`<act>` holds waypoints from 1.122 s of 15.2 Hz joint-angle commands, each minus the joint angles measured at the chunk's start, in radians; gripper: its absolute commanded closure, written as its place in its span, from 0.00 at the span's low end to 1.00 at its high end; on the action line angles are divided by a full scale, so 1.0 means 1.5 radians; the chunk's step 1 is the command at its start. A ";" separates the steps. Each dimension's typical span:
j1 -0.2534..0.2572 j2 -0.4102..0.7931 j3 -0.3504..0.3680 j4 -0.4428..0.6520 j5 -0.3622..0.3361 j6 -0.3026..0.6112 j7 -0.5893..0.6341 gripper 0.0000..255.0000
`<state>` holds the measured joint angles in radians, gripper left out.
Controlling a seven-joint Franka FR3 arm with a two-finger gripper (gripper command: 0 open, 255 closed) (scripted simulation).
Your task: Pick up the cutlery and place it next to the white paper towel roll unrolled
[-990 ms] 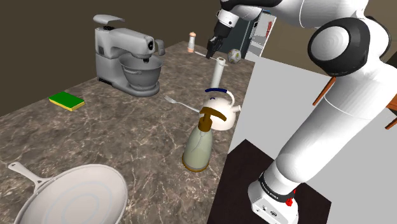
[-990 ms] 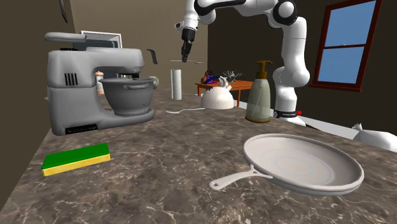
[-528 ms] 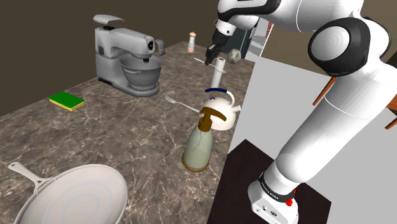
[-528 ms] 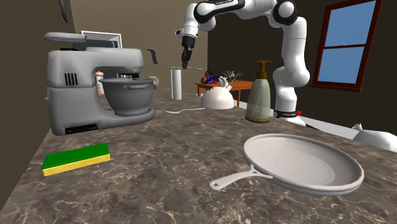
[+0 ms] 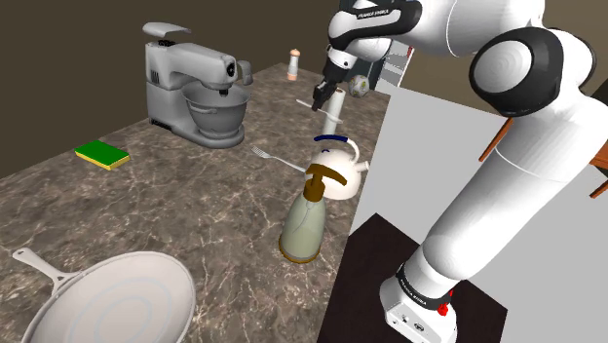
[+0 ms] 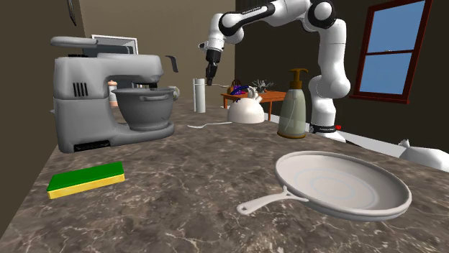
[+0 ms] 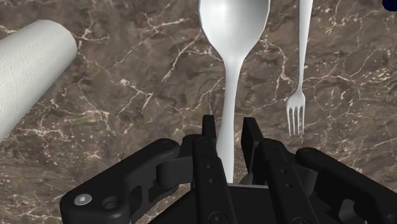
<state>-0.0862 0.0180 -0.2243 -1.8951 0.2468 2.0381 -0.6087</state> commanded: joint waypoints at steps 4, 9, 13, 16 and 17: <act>0.001 0.008 0.002 -0.035 0.007 0.042 -0.010 1.00; 0.002 0.021 0.003 -0.065 0.017 0.083 -0.023 1.00; 0.002 0.033 0.004 -0.086 0.027 0.115 -0.034 1.00; 0.002 0.044 0.004 -0.100 0.035 0.139 -0.043 1.00; 0.002 0.048 0.005 -0.105 0.038 0.147 -0.047 1.00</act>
<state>-0.0828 0.0833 -0.2171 -2.0494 0.3000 2.2491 -0.6739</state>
